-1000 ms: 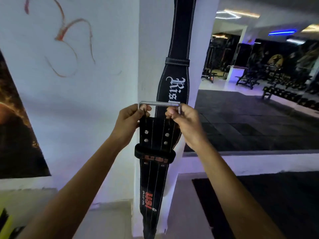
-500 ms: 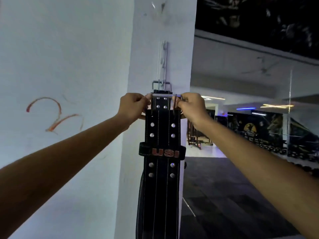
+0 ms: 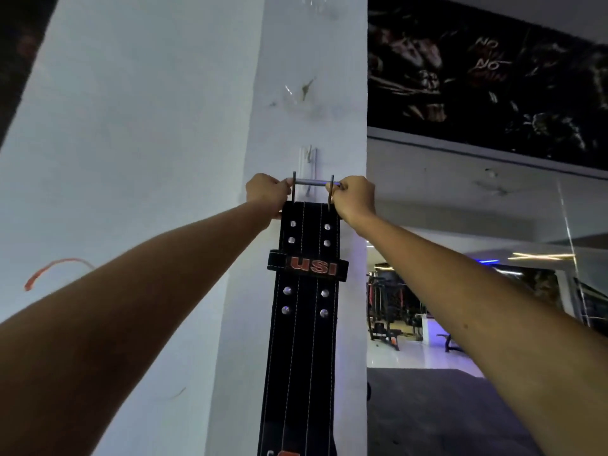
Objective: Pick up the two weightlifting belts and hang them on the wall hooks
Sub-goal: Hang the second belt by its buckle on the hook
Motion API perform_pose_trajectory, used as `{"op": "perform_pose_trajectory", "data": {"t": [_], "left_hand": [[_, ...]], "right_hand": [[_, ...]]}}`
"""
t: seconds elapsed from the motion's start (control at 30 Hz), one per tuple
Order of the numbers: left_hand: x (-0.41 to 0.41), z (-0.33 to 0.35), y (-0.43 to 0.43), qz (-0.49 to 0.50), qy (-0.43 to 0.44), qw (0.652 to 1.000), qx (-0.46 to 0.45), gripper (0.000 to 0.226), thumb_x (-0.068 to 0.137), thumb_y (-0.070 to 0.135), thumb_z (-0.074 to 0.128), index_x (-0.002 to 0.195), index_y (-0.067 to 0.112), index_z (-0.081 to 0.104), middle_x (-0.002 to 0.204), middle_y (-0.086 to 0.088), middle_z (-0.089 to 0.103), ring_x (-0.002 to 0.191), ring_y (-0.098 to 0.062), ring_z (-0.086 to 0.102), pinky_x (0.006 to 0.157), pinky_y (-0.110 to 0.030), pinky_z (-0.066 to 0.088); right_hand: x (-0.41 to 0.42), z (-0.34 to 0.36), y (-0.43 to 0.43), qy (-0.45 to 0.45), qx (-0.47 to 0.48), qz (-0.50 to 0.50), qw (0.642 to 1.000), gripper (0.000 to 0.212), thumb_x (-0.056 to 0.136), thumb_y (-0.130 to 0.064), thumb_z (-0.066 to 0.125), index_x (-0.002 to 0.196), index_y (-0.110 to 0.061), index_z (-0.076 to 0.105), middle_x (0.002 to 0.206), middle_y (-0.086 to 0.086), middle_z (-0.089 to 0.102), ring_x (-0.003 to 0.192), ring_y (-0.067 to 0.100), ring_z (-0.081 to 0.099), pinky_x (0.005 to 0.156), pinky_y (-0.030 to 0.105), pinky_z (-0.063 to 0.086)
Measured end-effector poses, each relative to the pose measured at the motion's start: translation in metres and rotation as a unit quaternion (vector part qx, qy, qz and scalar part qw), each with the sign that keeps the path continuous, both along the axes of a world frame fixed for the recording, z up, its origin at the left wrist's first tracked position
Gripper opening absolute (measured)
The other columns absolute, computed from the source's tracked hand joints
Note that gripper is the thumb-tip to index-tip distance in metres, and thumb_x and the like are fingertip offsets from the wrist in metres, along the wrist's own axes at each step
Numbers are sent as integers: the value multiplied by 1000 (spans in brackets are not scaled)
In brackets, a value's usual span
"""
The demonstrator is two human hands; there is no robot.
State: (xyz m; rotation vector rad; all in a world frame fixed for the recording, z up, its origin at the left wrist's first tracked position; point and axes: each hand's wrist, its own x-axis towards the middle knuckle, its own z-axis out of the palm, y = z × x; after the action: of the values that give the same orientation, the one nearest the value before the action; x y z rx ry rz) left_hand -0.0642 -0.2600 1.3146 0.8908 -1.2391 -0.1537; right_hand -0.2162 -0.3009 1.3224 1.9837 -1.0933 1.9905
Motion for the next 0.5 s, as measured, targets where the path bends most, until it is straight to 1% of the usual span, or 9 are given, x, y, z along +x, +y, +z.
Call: {"op": "perform_pose_trajectory", "data": {"t": [0.03, 0.1, 0.13, 0.2, 0.27, 0.33, 0.4, 0.47, 0.5], "left_hand": [[2, 1, -8, 3, 7, 1000, -6, 27, 91, 29, 63, 86, 3, 71, 84, -11, 66, 68, -24, 63, 57, -34, 60], [7, 1, -24, 16, 8, 1000, -24, 29, 91, 35, 60, 77, 11, 68, 75, -6, 64, 71, -24, 60, 60, -30, 54], [10, 0, -30, 23, 5, 999, -31, 31, 91, 39, 59, 72, 15, 66, 71, -3, 62, 71, -24, 60, 62, -31, 52], [16, 1, -37, 31, 6, 999, -40, 35, 90, 44, 59, 63, 21, 63, 67, -2, 62, 72, -25, 62, 71, -37, 54], [20, 3, -40, 36, 16, 998, -43, 36, 88, 45, 60, 61, 22, 62, 68, -2, 64, 73, -25, 63, 73, -37, 54], [19, 6, -42, 52, 17, 998, -38, 33, 87, 45, 61, 65, 20, 64, 75, -4, 66, 75, -24, 63, 72, -33, 52], [19, 4, -43, 86, -5, 996, -28, 32, 85, 47, 61, 72, 18, 67, 74, -2, 66, 73, -23, 62, 68, -30, 48], [20, -2, -44, 119, -43, 991, -37, 40, 85, 49, 58, 73, 11, 67, 64, 0, 58, 66, -22, 54, 58, -28, 39], [21, -6, -44, 133, -66, 988, -44, 46, 87, 49, 54, 71, 8, 65, 61, -2, 55, 64, -22, 51, 55, -28, 34]], "right_hand": [[2, 1, -6, -2, -4, 2, 1000, 38, 92, -17, 61, 58, -7, 49, 66, 12, 54, 61, 24, 48, 52, 27, 31], [6, 5, -16, -6, -27, 10, 1000, 46, 92, -18, 60, 53, -12, 38, 62, 9, 49, 55, 21, 41, 46, 29, 28], [9, 6, -19, -5, -37, 10, 999, 47, 92, -17, 60, 52, -12, 36, 61, 9, 48, 53, 20, 39, 45, 28, 27], [13, 9, -21, -8, -52, 12, 999, 46, 92, -15, 59, 52, -12, 36, 58, 7, 47, 51, 18, 36, 45, 27, 26], [18, 13, -20, -12, -52, 13, 998, 49, 91, -11, 58, 50, -13, 30, 53, 3, 37, 47, 14, 30, 44, 30, 23], [21, 16, -23, -26, -20, 14, 999, 50, 90, -6, 55, 49, -13, 27, 52, 3, 32, 47, 15, 25, 51, 30, 23], [21, 13, -31, -45, 15, 31, 998, 47, 88, -8, 57, 48, -10, 33, 51, 4, 32, 48, 16, 25, 56, 30, 25], [19, 4, -41, -66, 13, 57, 996, 36, 89, -15, 60, 55, -4, 54, 53, 5, 42, 51, 16, 34, 54, 29, 29], [18, -2, -43, -73, 3, 70, 995, 29, 90, -17, 59, 66, -1, 65, 55, 6, 50, 54, 17, 40, 52, 28, 32]]}}
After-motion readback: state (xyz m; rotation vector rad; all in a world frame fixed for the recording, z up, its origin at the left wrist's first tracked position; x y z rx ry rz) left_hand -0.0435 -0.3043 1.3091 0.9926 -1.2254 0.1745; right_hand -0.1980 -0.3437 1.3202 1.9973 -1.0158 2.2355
